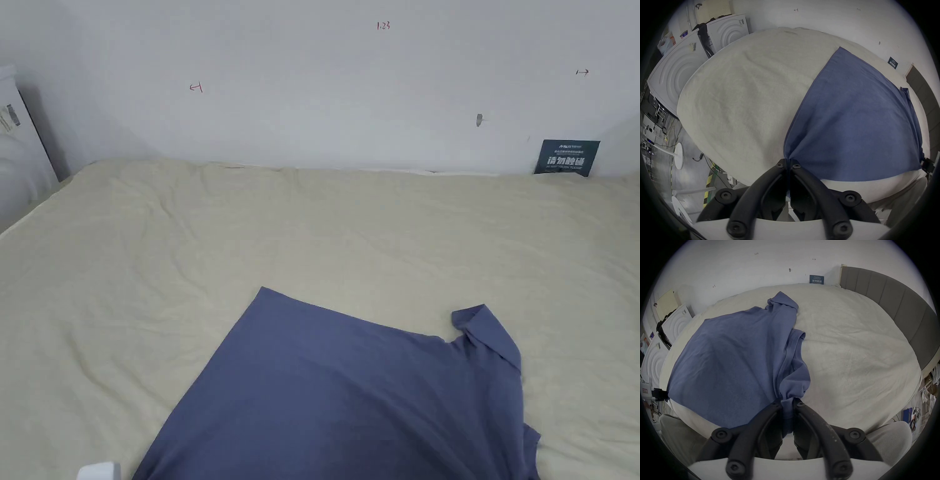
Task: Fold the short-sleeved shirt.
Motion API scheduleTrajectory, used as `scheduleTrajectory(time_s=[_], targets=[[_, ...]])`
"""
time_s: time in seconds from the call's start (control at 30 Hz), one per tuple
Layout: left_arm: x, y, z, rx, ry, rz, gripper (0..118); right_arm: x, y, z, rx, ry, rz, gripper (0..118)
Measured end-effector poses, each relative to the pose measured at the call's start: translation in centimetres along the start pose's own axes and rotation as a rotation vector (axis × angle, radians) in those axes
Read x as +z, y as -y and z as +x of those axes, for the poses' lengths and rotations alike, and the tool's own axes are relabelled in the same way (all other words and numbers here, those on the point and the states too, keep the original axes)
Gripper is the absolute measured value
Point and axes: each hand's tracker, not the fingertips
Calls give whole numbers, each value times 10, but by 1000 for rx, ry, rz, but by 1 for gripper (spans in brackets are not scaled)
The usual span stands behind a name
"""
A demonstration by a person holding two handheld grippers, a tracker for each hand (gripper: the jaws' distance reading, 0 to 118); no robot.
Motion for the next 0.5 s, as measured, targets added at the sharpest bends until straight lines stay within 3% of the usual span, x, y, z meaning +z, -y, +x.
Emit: scheduleTrajectory(time_s=[0.07,0.1,0.13,0.17,0.2,0.5], targets=[[4,-3,2,17,2,8,22,6,-7,-1,-8,-9,0,23],[8,-5,0,31,3,22,44,11,-12,-3,-3,-6,10,39],[14,-9,1,39,8,34,80,19,-19,-5,4,1,39,69],[21,-15,4,49,44,62,101,27,-27,-8,14,7,77,88],[30,-21,8,50,76,98,113,35,-35,-10,21,5,116,100],[156,-94,75,-2,237,642,113,152,-115,-42,45,44,639,102]])
